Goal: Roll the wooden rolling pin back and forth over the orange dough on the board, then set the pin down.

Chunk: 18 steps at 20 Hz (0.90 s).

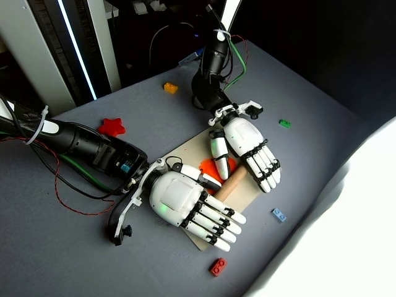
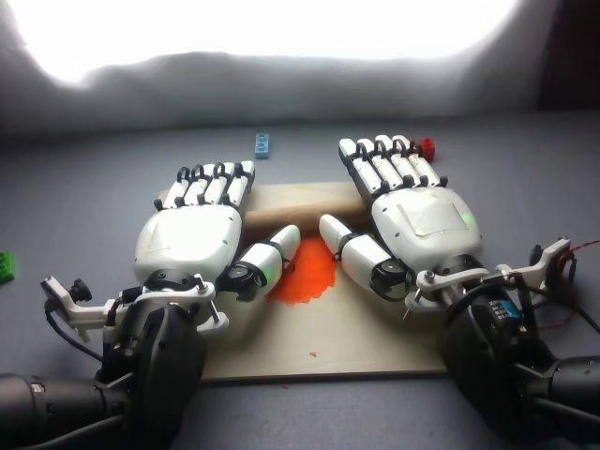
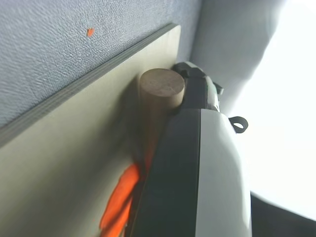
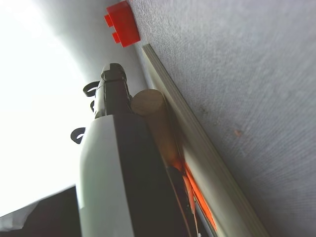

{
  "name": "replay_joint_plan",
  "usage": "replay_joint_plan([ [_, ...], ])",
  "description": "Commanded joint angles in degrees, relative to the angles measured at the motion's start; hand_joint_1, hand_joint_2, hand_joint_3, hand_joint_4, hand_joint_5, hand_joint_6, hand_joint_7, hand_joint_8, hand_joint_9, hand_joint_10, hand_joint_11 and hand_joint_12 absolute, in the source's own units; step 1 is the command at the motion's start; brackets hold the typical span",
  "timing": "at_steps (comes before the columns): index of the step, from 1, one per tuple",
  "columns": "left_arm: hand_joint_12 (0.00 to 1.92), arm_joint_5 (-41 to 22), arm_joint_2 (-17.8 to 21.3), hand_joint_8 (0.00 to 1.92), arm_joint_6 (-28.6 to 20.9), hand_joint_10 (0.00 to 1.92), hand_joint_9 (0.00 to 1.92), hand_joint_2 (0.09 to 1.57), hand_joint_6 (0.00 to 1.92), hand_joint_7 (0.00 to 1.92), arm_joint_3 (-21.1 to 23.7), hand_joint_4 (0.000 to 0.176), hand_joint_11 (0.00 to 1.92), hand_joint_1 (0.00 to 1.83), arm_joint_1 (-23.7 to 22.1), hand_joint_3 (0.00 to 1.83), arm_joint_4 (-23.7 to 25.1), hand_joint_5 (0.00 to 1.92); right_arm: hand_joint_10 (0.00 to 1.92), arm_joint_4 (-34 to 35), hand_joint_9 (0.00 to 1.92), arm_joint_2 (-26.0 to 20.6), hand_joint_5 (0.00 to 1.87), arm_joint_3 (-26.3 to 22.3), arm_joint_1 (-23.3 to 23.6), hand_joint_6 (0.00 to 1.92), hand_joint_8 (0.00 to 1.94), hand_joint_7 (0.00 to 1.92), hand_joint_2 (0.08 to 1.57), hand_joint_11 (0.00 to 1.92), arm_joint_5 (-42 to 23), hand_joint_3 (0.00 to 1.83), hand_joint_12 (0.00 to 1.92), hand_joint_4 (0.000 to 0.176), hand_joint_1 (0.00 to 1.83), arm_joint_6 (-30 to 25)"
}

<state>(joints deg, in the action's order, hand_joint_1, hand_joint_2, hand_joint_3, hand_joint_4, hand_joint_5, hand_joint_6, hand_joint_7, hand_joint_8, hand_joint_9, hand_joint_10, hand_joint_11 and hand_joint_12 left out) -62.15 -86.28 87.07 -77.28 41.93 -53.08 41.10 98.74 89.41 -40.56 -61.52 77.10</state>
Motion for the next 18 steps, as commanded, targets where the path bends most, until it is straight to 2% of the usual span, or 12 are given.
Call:
replay_joint_plan([
  [1, 0.39, -1.22, -0.48, 0.00, -0.40, 0.00, 0.04, 1.45, 0.00, 0.04, -0.71, 0.000, 0.00, 0.00, -0.01, 0.00, -0.47, 0.01, 0.00, -0.10, 0.00, 0.01, 0.03, 0.49, 0.09, 0.01, 0.01, 0.01, 1.44, 0.00, -2.92, 0.01, 0.00, 0.000, 0.00, -0.70],
  [18, 0.39, 2.17, -1.08, 0.00, -1.40, 0.00, 0.05, 1.45, 0.00, 0.05, -3.17, 0.000, 0.00, 0.00, -0.83, 0.00, -0.46, 0.01, 0.00, 0.09, 0.00, 1.09, 0.02, 3.02, 0.13, 0.00, 0.01, 0.02, 1.44, 0.00, -2.09, 0.01, 0.00, 0.000, 0.00, -1.84],
])
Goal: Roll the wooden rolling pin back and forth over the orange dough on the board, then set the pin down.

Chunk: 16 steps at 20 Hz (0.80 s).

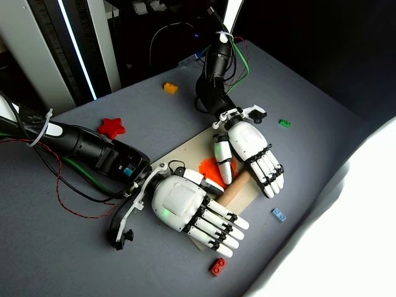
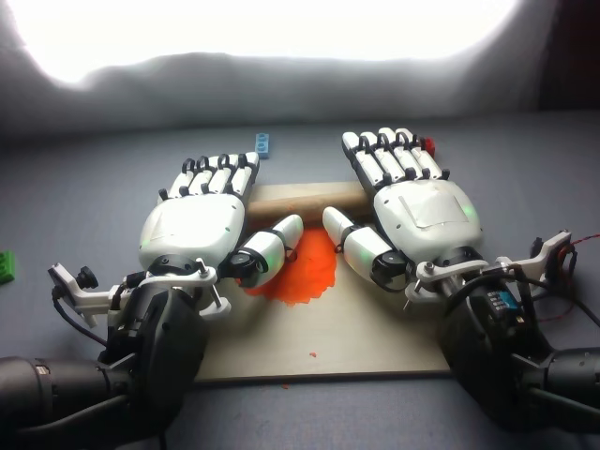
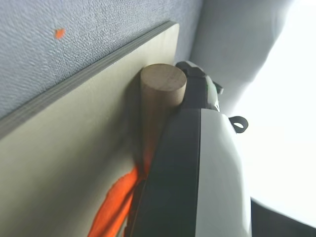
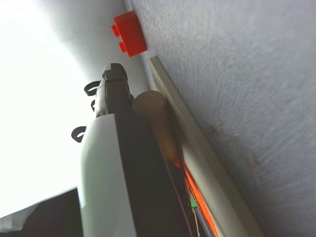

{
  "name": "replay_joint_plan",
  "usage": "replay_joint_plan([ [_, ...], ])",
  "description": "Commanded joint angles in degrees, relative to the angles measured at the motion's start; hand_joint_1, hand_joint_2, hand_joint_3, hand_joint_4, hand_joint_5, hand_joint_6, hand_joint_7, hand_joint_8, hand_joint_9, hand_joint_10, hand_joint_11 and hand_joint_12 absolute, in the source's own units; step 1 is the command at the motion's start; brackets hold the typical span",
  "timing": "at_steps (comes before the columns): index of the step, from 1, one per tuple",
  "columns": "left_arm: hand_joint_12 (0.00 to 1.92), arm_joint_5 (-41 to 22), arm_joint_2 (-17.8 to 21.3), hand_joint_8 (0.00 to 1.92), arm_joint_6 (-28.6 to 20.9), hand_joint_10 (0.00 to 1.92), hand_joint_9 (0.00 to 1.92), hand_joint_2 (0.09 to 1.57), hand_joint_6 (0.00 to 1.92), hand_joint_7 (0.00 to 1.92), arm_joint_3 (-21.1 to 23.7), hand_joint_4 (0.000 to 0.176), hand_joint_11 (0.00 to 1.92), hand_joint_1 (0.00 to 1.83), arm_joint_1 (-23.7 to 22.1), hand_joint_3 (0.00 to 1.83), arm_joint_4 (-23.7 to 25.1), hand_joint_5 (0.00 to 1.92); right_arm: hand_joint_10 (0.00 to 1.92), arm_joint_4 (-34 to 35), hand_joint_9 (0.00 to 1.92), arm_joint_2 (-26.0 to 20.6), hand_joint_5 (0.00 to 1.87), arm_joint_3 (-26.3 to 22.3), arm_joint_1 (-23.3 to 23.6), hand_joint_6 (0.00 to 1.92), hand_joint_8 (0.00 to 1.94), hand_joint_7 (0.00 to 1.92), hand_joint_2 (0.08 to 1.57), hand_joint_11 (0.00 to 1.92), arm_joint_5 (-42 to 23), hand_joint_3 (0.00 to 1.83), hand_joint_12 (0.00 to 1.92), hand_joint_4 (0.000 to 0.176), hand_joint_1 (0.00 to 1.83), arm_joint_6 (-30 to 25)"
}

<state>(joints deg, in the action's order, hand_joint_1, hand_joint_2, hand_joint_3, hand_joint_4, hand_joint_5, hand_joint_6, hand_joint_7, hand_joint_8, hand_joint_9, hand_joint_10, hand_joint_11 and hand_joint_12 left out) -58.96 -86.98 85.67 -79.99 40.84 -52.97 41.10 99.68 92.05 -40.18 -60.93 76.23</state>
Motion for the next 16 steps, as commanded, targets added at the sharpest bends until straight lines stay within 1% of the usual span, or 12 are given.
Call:
replay_joint_plan([
  [1, 0.39, -1.00, -0.40, 0.00, 0.01, 0.00, 0.05, 1.45, 0.00, 0.05, -0.51, 0.000, 0.00, 0.00, 0.24, 0.00, -0.57, 0.01, 0.00, 0.09, 0.00, 0.18, 0.01, 0.37, -0.28, 0.00, 0.01, 0.02, 1.44, 0.00, -2.68, 0.01, 0.00, 0.000, 0.00, -0.97],
  [5, 0.43, -0.40, -0.41, 0.01, 0.15, 0.00, 0.06, 1.45, 0.01, 0.06, -0.94, 0.000, 0.00, 0.00, -0.08, 0.00, -0.58, 0.03, 0.00, 0.08, 0.00, 0.19, 0.02, 0.37, -0.33, 0.01, 0.00, 0.02, 1.43, 0.00, -2.60, 0.00, 0.00, 0.000, 0.00, -0.97],
  [10, 0.40, 1.03, -0.44, 0.00, -0.89, 0.00, 0.05, 1.45, 0.01, 0.06, -1.63, 0.000, 0.00, 0.00, -0.77, 0.00, -1.03, 0.03, 0.00, 0.04, 0.00, 0.24, 0.02, 0.34, -0.32, 0.01, 0.00, 0.02, 1.43, 0.00, -2.80, 0.01, 0.00, 0.000, 0.00, -0.96],
  [12, 0.49, 1.07, -0.44, 0.01, -1.25, 0.01, 0.09, 1.45, 0.01, 0.10, -1.64, 0.000, 0.00, 0.00, -0.81, 0.00, -1.25, 0.08, 0.00, -0.07, 0.00, 0.24, 0.05, 0.34, -0.32, 0.02, 0.01, 0.04, 1.43, 0.00, -2.88, 0.00, 0.00, 0.000, 0.00, -0.96],
  [13, 0.50, 1.22, -0.44, 0.02, -1.60, 0.02, 0.11, 1.45, 0.02, 0.12, -1.64, 0.000, 0.00, 0.00, -0.81, 0.00, -1.32, 0.10, 0.00, -0.34, 0.00, 0.25, 0.07, 0.32, -0.34, 0.03, 0.02, 0.06, 1.43, 0.00, -3.05, 0.00, 0.00, 0.000, 0.00, -0.96],
  [16, 0.74, 1.35, -0.25, 0.01, -1.84, 0.02, 0.25, 1.45, 0.02, 0.26, -1.40, 0.000, 0.00, 0.00, -0.81, 0.00, -1.34, 0.21, 0.03, -1.09, 0.06, 0.24, 0.13, 0.10, -0.46, 0.05, 0.04, 0.13, 1.43, 0.00, -3.47, 0.01, 0.00, 0.000, 0.00, -0.97],
])
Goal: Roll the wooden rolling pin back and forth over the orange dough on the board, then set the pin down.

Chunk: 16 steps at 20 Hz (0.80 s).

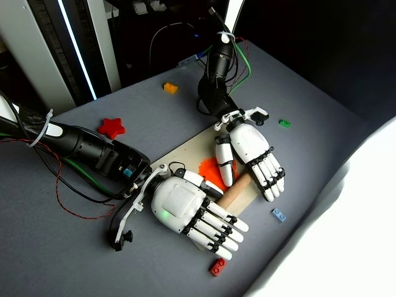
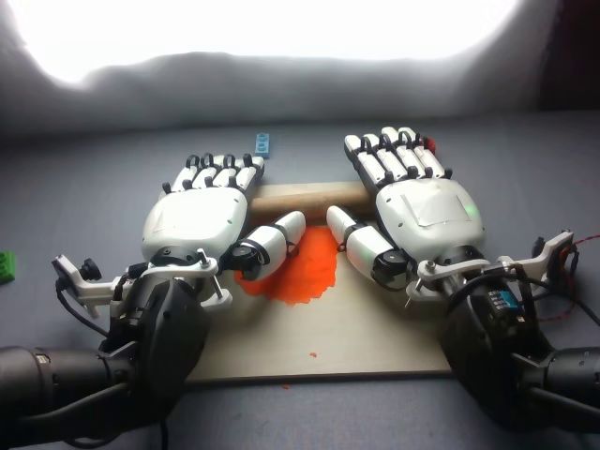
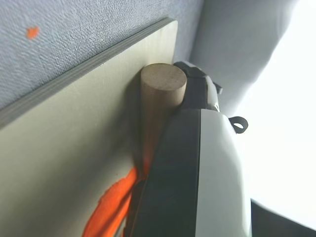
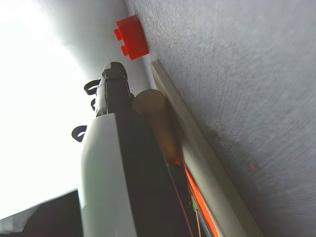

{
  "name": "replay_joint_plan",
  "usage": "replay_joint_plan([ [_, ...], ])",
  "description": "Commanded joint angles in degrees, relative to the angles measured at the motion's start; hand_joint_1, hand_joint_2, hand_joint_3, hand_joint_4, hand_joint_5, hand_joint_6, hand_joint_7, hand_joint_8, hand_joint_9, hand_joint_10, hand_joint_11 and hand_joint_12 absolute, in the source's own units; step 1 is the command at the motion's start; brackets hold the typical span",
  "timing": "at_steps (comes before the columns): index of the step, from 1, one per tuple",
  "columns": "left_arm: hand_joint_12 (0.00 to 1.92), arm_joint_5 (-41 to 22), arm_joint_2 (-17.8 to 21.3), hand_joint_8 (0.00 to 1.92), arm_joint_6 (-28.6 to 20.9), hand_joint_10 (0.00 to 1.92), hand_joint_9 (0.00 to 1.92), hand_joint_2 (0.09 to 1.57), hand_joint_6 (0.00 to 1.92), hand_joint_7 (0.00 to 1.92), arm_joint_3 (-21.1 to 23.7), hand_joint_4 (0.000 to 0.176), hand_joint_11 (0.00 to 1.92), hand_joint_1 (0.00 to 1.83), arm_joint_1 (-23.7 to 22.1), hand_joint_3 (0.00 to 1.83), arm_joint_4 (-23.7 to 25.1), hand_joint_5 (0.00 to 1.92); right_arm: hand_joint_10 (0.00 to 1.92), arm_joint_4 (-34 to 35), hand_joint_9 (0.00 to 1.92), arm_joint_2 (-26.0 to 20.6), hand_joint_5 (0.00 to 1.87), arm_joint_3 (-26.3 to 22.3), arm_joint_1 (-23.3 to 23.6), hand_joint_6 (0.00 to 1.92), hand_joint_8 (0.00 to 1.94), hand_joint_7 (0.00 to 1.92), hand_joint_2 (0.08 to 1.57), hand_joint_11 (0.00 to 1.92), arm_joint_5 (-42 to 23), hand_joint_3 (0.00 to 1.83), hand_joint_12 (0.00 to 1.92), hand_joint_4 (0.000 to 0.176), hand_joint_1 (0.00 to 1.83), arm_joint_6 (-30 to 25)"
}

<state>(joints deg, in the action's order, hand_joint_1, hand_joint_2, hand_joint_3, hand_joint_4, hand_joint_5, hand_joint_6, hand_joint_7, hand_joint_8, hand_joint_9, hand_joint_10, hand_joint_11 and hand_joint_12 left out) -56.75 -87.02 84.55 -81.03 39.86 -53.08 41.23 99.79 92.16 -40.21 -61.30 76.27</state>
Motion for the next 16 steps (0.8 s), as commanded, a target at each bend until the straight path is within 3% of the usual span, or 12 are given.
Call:
replay_joint_plan([
  [1, 0.79, -0.78, -0.04, 0.01, -0.73, 0.02, 0.28, 1.45, 0.02, 0.29, -0.20, 0.000, 0.00, 0.00, 0.17, 0.00, -1.31, 0.23, 0.04, -1.49, 0.10, 0.12, 0.16, -0.13, -0.47, 0.07, 0.06, 0.16, 1.43, 0.01, -3.24, 0.01, 0.00, 0.000, 0.00, -1.02],
  [3, 0.83, -0.74, 0.37, 0.01, -0.73, 0.01, 0.32, 1.45, 0.01, 0.33, 0.18, 0.000, 0.00, 0.00, 0.15, 0.00, -1.71, 0.26, 0.06, -1.84, 0.14, 0.12, 0.20, -0.42, -0.54, 0.09, 0.07, 0.20, 1.43, 0.03, -3.49, 0.01, 0.02, 0.000, 0.00, -1.04],
  [7, 0.83, 0.00, 1.32, 0.02, -0.73, 0.02, 0.34, 1.44, 0.02, 0.36, 1.02, 0.000, 0.00, 0.00, 0.14, 0.00, -1.89, 0.29, 0.21, -2.80, 0.21, 0.01, 0.23, -1.16, -1.02, 0.26, 0.03, 0.36, 1.44, 0.00, -3.66, 0.00, 0.60, 0.000, 0.00, -1.04],
  [9, 0.83, 0.09, 1.85, 0.02, -0.94, 0.02, 0.34, 1.44, 0.02, 0.37, 1.58, 0.000, 0.00, 0.00, 0.22, 0.00, -1.88, 0.29, 0.41, -3.75, 0.15, -0.12, 0.17, -1.71, -1.33, 0.47, 0.02, 0.39, 1.44, 0.00, -4.04, 0.00, 0.73, 0.000, 0.00, -1.03],
  [11, 0.81, 0.09, 2.19, 0.01, -1.31, 0.01, 0.33, 1.44, 0.01, 0.37, 2.02, 0.000, 0.00, 0.00, 0.32, 0.00, -1.88, 0.29, 0.55, -4.33, 0.09, -0.16, 0.13, -2.18, -1.45, 0.59, 0.02, 0.41, 1.44, 0.00, -4.72, 0.00, 0.79, 0.000, 0.00, -1.02],
  [16, 0.79, 0.96, 2.72, 0.00, -2.65, 0.00, 0.32, 1.44, 0.00, 0.35, 2.69, 0.000, 0.00, 0.00, 0.35, 0.00, -1.88, 0.28, 0.63, -4.56, 0.07, -0.26, 0.11, -3.49, -1.98, 0.63, 0.01, 0.42, 1.43, 0.00, -5.25, 0.00, 0.85, 0.000, 0.00, -0.43],
])
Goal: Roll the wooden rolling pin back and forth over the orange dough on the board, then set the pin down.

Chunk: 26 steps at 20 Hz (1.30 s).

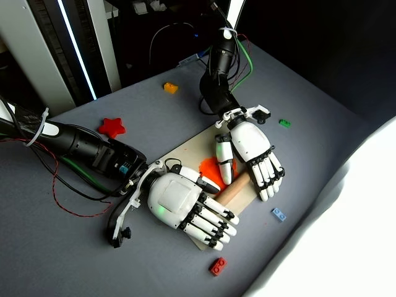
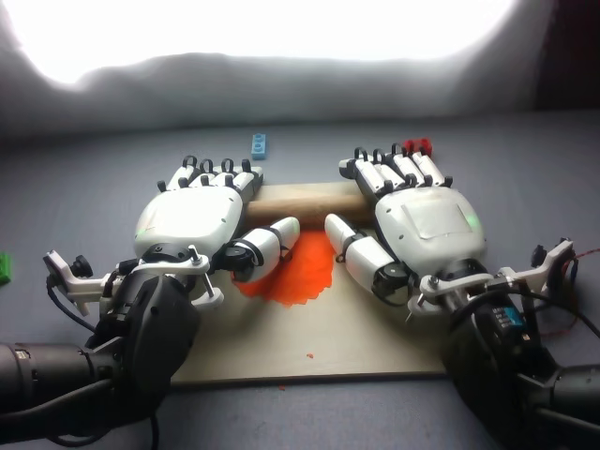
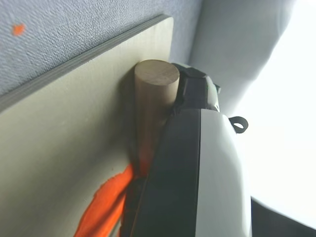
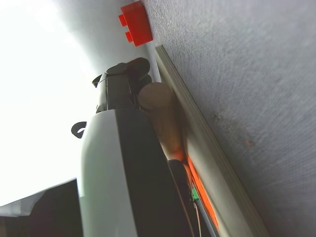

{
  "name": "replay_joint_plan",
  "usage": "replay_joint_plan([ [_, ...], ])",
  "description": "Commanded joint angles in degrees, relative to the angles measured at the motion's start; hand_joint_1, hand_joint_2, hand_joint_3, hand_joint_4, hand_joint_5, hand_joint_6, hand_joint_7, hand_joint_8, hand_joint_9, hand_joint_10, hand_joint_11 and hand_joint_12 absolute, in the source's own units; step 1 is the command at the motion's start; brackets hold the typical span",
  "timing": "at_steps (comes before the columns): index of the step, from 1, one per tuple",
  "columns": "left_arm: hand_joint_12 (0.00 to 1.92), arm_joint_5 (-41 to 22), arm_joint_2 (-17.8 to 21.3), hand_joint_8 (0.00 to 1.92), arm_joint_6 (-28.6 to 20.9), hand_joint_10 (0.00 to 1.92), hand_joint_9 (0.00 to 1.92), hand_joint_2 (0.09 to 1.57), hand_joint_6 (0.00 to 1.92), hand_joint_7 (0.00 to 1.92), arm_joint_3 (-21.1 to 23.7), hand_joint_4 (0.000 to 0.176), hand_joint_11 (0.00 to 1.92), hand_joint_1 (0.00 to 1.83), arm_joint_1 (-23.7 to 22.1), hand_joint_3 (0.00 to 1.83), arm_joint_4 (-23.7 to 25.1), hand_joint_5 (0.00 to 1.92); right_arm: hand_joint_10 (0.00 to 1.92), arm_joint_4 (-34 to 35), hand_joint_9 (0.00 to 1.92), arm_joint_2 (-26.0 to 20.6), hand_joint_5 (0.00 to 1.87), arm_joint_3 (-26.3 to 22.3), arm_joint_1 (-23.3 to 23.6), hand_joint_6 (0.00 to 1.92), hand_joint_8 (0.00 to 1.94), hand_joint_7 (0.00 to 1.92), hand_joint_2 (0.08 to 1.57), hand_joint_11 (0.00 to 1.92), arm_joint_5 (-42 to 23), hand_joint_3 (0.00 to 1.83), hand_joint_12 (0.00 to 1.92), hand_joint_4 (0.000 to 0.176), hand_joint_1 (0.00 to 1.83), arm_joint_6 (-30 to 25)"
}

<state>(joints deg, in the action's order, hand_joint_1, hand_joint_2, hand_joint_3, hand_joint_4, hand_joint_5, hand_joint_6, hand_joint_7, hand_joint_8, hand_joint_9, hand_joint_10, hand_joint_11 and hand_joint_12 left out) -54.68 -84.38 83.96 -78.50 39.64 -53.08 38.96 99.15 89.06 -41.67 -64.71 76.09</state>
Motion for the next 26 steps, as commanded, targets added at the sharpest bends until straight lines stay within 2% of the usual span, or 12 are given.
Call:
replay_joint_plan([
  [1, 0.79, -0.97, 0.19, 0.00, -2.48, 0.00, 0.32, 1.44, 0.01, 0.35, 0.28, 0.000, 0.00, 0.00, 0.64, 0.00, -1.89, 0.29, 0.63, -2.34, 0.07, 0.33, 0.10, -0.78, -0.67, 0.63, 0.01, 0.41, 1.43, 0.00, -1.98, 0.00, 0.85, 0.000, 0.00, 0.01],
  [4, 0.77, -0.76, 0.28, 0.00, -4.65, 0.00, 0.31, 1.44, 0.00, 0.33, 0.46, 0.000, 0.00, 0.00, 0.86, 0.00, -3.23, 0.28, 0.64, -2.51, 0.03, 0.24, 0.08, -1.73, -1.07, 0.63, 0.00, 0.39, 1.44, 0.00, -2.49, 0.00, 0.77, 0.000, 0.00, 0.74],
  [6, 0.76, -0.77, 0.30, 0.00, -5.77, 0.00, 0.30, 1.44, 0.00, 0.33, 0.47, 0.000, 0.00, 0.00, 0.87, 0.00, -3.32, 0.28, 0.64, -2.55, 0.04, 0.15, 0.08, -2.26, -1.31, 0.63, 0.01, 0.39, 1.44, 0.00, -2.86, 0.00, 0.78, 0.000, 0.00, 1.19],
  [15, 0.76, -1.69, 1.35, 0.00, -6.58, 0.00, 0.30, 1.43, 0.01, 0.33, 3.22, 0.000, 0.00, 0.00, 1.99, 0.00, -3.33, 0.28, 0.65, -3.34, 0.03, -0.39, 0.08, -4.89, -2.56, 0.64, 0.00, 0.39, 1.43, 0.00, -4.19, 0.00, 0.78, 0.000, 0.00, 2.73],
  [19, 0.78, -4.10, 2.12, 0.00, -6.79, 0.00, 0.30, 1.43, 0.00, 0.32, 5.09, 0.000, 0.00, 0.00, 3.38, 0.00, -3.24, 0.28, 0.66, -3.36, 0.02, -0.68, 0.08, -5.83, -3.13, 0.64, 0.00, 0.39, 1.44, 0.00, -3.88, 0.00, 0.82, 0.000, 0.00, 2.66],
  [26, 0.76, -7.45, 2.57, 0.00, -8.06, 0.00, 0.29, 1.44, 0.00, 0.32, 7.27, 0.000, 0.00, 0.00, 5.64, 0.00, -0.47, 0.27, 0.64, -3.36, 0.02, -1.22, 0.06, -6.60, -4.00, 0.62, 0.00, 0.38, 1.44, 0.00, -3.30, 0.00, 0.70, 0.000, 0.00, 2.68],
])
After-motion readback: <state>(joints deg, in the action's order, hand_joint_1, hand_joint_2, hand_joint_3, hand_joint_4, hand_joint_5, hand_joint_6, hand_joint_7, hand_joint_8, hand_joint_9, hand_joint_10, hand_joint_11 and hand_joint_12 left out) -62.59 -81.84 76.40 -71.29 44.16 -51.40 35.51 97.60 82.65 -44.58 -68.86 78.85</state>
